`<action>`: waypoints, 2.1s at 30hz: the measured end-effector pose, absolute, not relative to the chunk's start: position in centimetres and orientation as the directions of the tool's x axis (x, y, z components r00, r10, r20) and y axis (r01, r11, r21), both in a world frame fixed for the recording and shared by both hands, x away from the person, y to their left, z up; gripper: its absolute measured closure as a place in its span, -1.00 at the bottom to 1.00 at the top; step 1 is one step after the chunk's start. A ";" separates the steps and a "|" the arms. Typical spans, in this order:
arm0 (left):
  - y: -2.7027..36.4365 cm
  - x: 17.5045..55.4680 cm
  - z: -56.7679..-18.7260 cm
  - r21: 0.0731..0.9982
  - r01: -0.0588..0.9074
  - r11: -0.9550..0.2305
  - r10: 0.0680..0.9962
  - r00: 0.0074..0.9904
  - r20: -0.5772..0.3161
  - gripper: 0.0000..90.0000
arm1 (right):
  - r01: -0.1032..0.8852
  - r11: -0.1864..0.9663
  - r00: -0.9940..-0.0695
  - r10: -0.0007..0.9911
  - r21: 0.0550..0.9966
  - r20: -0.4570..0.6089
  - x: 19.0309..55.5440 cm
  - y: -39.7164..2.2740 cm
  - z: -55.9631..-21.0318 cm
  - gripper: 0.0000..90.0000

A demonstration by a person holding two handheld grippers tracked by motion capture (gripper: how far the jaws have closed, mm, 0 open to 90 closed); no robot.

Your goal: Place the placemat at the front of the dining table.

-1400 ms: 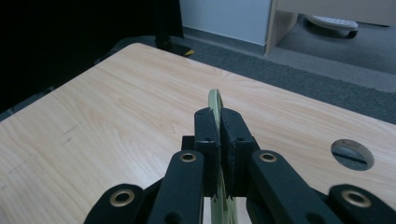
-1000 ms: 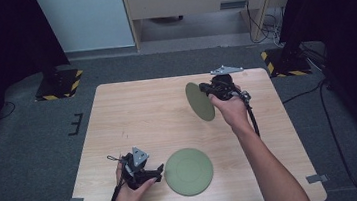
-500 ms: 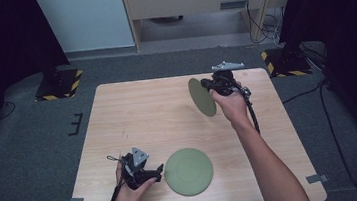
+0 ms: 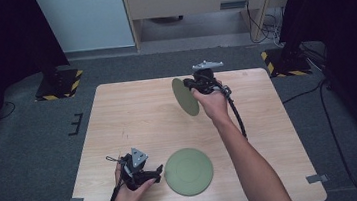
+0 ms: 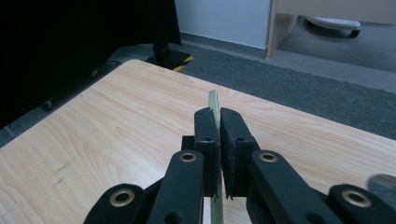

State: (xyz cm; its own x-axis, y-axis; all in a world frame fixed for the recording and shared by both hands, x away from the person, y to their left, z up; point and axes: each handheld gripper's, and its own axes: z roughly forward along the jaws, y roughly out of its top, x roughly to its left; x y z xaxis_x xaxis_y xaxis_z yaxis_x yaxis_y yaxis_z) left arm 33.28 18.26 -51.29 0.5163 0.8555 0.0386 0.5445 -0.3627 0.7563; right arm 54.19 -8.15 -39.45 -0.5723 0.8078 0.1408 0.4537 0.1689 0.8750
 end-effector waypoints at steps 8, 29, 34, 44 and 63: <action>18.9 33.3 -51.3 0.761 0.550 -0.345 0.864 0.503 0.027 -0.95 | 0.481 0.114 -0.554 0.808 0.870 0.200 55.4 -7.2 -40.8 0.92; 19.4 33.4 -51.4 0.761 0.560 -0.327 0.870 0.493 0.011 -0.95 | 0.579 -0.002 -0.397 0.873 0.815 0.284 58.0 -13.0 -45.0 0.92; 19.2 33.4 -51.4 0.760 0.560 -0.331 0.867 0.498 0.011 -0.95 | 0.613 -0.014 -0.350 0.891 0.790 0.288 58.0 -14.6 -47.0 0.91; 19.1 33.5 -51.6 0.755 0.565 -0.332 0.867 0.499 0.007 -0.95 | 0.632 -0.038 -0.328 0.891 0.774 0.312 58.8 -15.2 -48.3 0.91; 19.0 33.4 -51.7 0.751 0.569 -0.336 0.868 0.496 0.013 -0.95 | 0.605 0.102 -0.304 0.946 0.789 0.112 57.7 -16.3 -48.9 -0.23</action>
